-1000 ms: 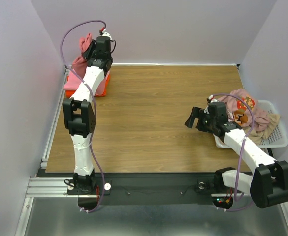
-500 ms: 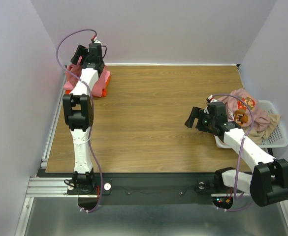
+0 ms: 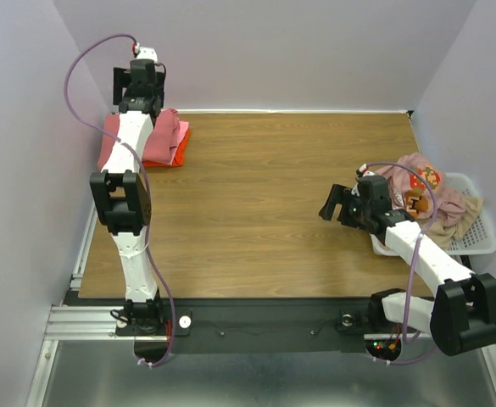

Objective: Fold and stack the t-shirts
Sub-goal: Neatly place the folded tshirt to the corner

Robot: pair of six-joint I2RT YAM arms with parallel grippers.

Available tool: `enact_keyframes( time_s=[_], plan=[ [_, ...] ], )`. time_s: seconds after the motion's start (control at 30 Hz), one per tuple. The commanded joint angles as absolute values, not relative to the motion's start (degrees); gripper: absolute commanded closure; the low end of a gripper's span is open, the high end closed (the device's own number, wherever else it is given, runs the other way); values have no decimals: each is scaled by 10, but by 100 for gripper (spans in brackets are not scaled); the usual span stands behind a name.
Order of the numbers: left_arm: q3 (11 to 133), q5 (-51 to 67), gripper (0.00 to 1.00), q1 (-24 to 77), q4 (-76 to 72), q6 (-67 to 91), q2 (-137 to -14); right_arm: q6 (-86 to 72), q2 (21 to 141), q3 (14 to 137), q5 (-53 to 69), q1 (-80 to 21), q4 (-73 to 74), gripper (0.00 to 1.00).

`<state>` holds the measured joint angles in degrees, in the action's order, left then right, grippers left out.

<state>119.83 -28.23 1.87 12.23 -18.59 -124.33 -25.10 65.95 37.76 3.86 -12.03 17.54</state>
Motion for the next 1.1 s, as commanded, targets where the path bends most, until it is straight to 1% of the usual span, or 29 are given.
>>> enact_keyframes(
  time_s=[0.0, 0.03, 0.13, 0.23, 0.33, 0.37, 0.4, 0.43, 0.47, 0.5, 0.53, 0.57, 0.63, 0.7, 0.73, 0.77, 0.87, 0.93, 1.07],
  plan=[
    [1187, -170, 2, 25, 127, -57, -1124, -250, 629, 384, 33, -118, 163, 0],
    [1167, -141, 2, 30, 128, -23, -1100, -250, 621, 382, 36, -118, 163, 0],
    [1127, -106, 2, 40, 122, 22, -1062, -251, 606, 378, 41, -118, 163, 0],
    [1063, -117, 2, 70, 126, 76, -1008, -255, 594, 377, 48, -117, 162, 0],
    [942, -176, 2, 135, 111, 157, -934, -258, 589, 374, 47, -118, 163, 0],
    [865, -194, 2, 160, 104, 179, -893, -259, 588, 374, 47, -118, 163, 0],
    [825, -206, 2, 204, 95, 199, -872, -260, 588, 373, 45, -118, 163, 0],
    [750, -208, 2, 233, 79, 240, -853, -259, 588, 374, 43, -118, 163, 0],
    [713, -230, 2, 257, 76, 263, -819, -260, 587, 373, 43, -118, 163, 0],
    [679, -243, 2, 308, 73, 294, -803, -261, 589, 372, 42, -118, 162, 0],
    [645, -252, 2, 329, 63, 335, -789, -265, 589, 373, 38, -118, 162, 0],
    [582, -271, 2, 361, 55, 356, -766, -265, 591, 373, 36, -118, 162, 0],
    [515, -282, 2, 374, 52, 390, -753, -266, 592, 373, 26, -118, 163, 0],
    [497, -282, 2, 382, 80, 410, -744, -268, 590, 369, 25, -118, 162, 0],
    [492, -294, 2, 398, 124, 428, -738, -268, 587, 368, 27, -118, 162, 0],
    [483, -321, 2, 406, 143, 450, -724, -268, 583, 367, 25, -118, 161, 0],
    [465, -348, 2, 423, 206, 483, -679, -265, 571, 361, 4, -118, 161, 0],
    [445, -351, 2, 424, 218, 497, -648, -263, 559, 355, 4, -118, 161, 0],
    [401, -360, 2, 424, 202, 499, -542, -260, 548, 354, 10, -118, 155, 0]
  ],
)
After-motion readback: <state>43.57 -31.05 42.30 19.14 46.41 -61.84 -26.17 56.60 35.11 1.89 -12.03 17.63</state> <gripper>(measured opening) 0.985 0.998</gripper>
